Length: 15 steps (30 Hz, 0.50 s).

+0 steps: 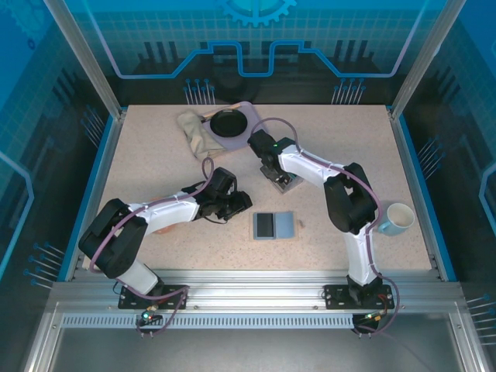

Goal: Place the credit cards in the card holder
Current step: Pick up the credit card from the storage box.

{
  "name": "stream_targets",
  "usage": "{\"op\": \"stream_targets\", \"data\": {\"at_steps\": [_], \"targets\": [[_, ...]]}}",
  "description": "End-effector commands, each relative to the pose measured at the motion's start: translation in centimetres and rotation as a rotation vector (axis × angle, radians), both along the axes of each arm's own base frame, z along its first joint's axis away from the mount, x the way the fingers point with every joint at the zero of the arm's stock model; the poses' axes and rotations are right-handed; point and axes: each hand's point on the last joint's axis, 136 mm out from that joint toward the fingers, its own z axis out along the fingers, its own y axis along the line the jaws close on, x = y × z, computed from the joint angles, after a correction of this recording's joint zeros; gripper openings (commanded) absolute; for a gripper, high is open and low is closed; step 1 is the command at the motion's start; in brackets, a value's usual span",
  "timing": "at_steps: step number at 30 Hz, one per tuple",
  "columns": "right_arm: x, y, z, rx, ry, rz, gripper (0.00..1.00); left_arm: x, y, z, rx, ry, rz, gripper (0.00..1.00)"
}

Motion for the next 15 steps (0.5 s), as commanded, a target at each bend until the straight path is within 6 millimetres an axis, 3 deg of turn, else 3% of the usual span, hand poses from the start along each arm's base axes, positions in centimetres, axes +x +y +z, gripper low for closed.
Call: {"op": "stream_targets", "data": {"at_steps": [1, 8, 15], "targets": [[0.2, -0.7, 1.0, 0.012, -0.017, -0.018, 0.18, 0.1, -0.1, 0.4, -0.022, 0.003, 0.011, 0.5], [0.1, -0.6, 2.3, 0.036, -0.034, -0.016, 0.11, 0.1, 0.0, 0.3, -0.02, 0.006, 0.011, 0.49], [-1.2, 0.3, 4.2, 0.135, 0.001, -0.01, 0.05, 0.1, 0.0, 0.5, -0.023, -0.001, 0.011, 0.5]]}}
